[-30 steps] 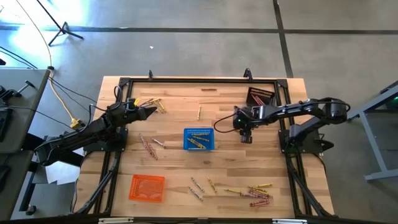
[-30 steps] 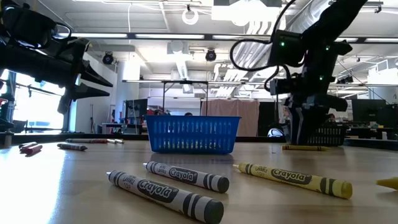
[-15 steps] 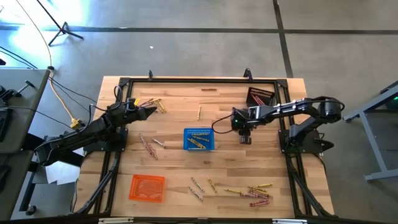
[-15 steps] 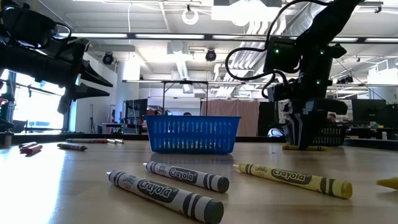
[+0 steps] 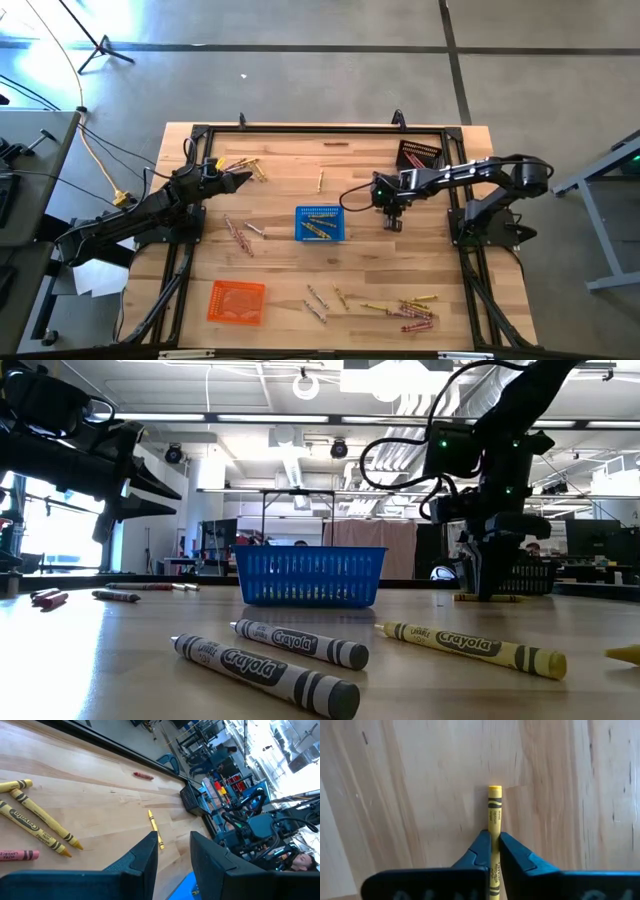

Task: Sort crayons
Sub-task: Put the yellow crayon into the blue basket

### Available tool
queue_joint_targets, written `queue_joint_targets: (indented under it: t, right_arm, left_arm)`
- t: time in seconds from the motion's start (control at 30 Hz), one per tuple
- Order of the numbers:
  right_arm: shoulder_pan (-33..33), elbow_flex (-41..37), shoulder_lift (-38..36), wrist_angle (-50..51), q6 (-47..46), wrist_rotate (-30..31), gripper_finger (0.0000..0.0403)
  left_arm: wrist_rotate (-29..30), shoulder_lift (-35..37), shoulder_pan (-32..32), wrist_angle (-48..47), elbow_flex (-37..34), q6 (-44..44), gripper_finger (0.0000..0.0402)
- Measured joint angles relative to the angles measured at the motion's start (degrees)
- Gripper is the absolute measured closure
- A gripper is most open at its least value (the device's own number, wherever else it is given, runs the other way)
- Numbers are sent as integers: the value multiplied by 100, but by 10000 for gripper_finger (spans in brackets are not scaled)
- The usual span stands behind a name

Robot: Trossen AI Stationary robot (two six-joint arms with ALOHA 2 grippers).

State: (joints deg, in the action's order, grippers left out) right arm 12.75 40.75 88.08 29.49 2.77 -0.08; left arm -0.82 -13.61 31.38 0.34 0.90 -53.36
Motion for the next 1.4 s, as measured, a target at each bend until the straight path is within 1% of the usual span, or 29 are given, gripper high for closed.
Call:
queue_joint_targets:
  t: [0.13, 0.33, 0.57, 0.73, 0.93, 1.1, 1.27, 1.4]
  right_arm:
    - [0, 288, 43, 139, 3, 46, 395]
    - [-1, 963, 21, 130, 38, 15, 398]
    - [-135, 1922, 12, 58, 427, -8, 399]
    - [-347, 2425, 8, -246, 729, -242, 399]
    - [-604, 2503, 33, -858, 777, -390, 399]
    - [-769, 2505, 181, -911, 728, -478, 399]
    - [-915, 2508, 504, -1161, 716, -500, 399]
    - [-1022, 2508, 817, -1535, 631, -735, 399]
  left_arm:
    - [0, 1, 0, 0, -1, 1, 300]
    - [0, 1, -1, -1, 1, 0, 300]
    - [0, 1, -2, -2, 0, 0, 300]
    - [0, 0, -2, 0, 1, 2, 300]
    - [0, 1, -1, -1, 1, 0, 300]
    - [0, 0, -1, -1, 1, 0, 300]
    - [3, 0, -1, -2, 1, 0, 300]
    - [2, 0, 0, -2, 1, 0, 300]
